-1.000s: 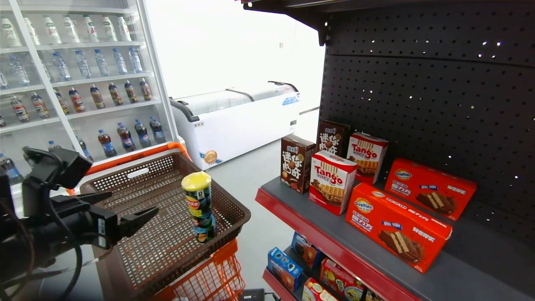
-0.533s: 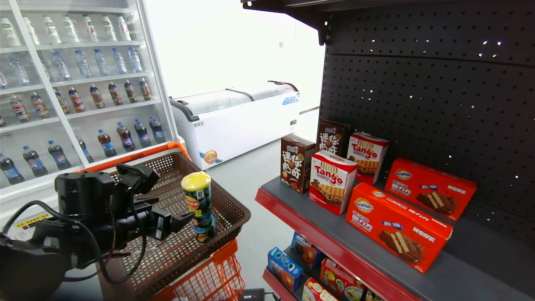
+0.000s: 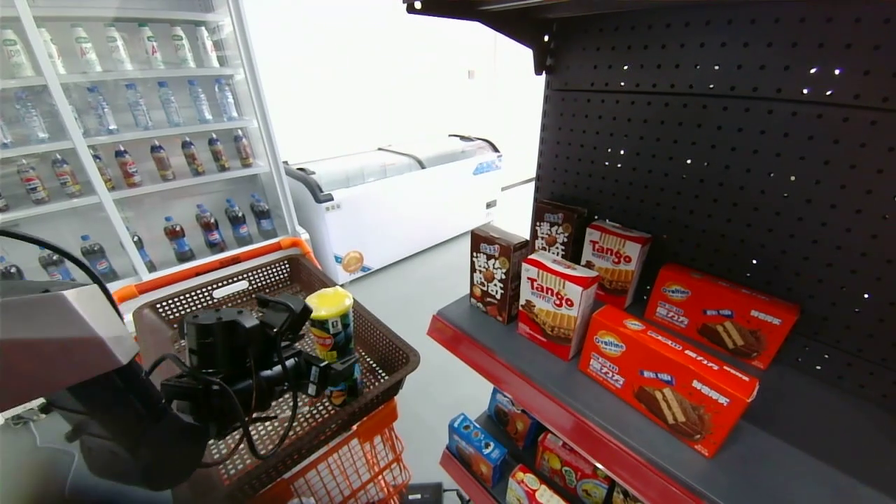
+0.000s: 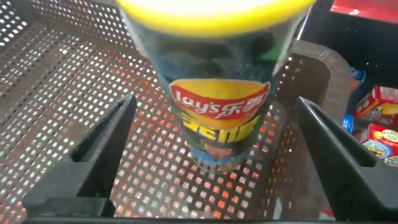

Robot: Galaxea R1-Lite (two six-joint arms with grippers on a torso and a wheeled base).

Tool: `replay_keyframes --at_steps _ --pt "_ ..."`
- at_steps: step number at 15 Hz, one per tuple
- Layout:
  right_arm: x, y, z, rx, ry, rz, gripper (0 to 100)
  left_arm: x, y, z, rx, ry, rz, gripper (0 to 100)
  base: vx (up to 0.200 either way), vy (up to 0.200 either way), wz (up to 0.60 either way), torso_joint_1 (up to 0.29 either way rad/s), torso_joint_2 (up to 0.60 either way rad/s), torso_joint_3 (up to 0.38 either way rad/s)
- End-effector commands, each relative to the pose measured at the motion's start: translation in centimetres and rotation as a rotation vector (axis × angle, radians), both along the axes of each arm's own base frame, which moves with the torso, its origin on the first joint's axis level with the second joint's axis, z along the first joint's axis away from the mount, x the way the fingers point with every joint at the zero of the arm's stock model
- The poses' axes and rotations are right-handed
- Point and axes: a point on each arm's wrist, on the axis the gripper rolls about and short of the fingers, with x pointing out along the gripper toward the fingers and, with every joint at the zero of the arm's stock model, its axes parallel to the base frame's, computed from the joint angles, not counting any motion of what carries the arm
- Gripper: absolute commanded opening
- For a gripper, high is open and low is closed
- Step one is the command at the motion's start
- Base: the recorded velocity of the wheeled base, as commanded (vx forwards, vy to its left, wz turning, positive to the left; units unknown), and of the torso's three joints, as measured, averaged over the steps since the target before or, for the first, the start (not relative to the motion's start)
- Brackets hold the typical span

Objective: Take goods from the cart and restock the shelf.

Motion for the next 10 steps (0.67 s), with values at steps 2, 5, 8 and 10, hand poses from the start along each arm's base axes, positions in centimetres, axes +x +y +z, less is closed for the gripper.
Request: replay_keyframes --at_steps 2,5,8,10 --pt "0.0 0.0 0.0 0.0 -0.001 0.0 100 1.2 -0.4 -2.0 0.002 0.018 -0.009 100 0.0 0.0 0.0 0.0 0.0 0.0" --pt "0.0 0.0 0.0 0.0 -0.001 0.0 100 1.8 -0.7 -1.6 -0.002 -0.014 -0.015 100 0.0 0.0 0.0 0.0 0.0 0.0" --pt "0.0 0.0 0.0 0.0 -0.001 0.0 100 1.9 -0.7 -1.6 0.023 -0.015 -0.012 0 0.0 0.0 0.0 0.0 0.0 0.0" --pt "0.0 0.0 0.0 0.0 -0.001 0.0 100 1.8 -1.3 -0.6 0.024 -0.047 -0.029 0 0.0 0.0 0.0 0.0 0.0 0.0"
